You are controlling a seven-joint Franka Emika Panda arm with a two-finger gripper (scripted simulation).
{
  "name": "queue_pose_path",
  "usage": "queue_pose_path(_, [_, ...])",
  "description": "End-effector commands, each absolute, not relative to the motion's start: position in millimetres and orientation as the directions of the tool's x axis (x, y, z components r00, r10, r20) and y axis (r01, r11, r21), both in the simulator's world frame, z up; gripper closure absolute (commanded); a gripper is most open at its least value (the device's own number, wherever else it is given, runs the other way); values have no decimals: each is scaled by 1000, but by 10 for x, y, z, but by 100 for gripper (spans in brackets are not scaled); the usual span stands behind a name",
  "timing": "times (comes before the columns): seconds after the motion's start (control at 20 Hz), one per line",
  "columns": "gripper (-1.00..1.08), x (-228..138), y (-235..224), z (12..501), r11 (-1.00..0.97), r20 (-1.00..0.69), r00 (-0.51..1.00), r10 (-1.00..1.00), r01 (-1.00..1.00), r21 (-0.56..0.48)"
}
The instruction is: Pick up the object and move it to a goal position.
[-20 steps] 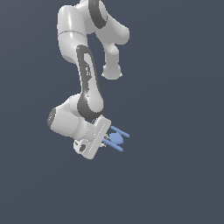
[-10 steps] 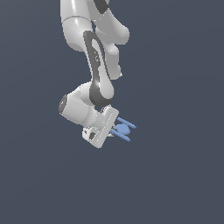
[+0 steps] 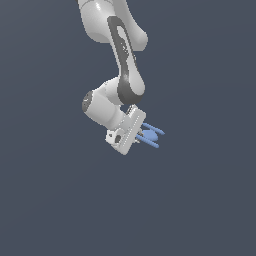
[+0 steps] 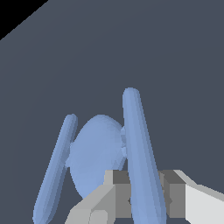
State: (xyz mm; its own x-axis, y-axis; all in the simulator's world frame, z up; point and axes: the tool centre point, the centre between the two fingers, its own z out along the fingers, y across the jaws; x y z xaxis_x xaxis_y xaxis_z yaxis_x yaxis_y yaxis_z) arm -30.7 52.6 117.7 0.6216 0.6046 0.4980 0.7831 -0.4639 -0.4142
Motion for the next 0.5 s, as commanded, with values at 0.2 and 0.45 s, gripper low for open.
queue_pose_path(0.2, [108,-577,774,1345,-464,500,621,604,783,-414])
queue_pose_path(0.45, [108,-700,899,1434,-463,502,621,602,784,-414])
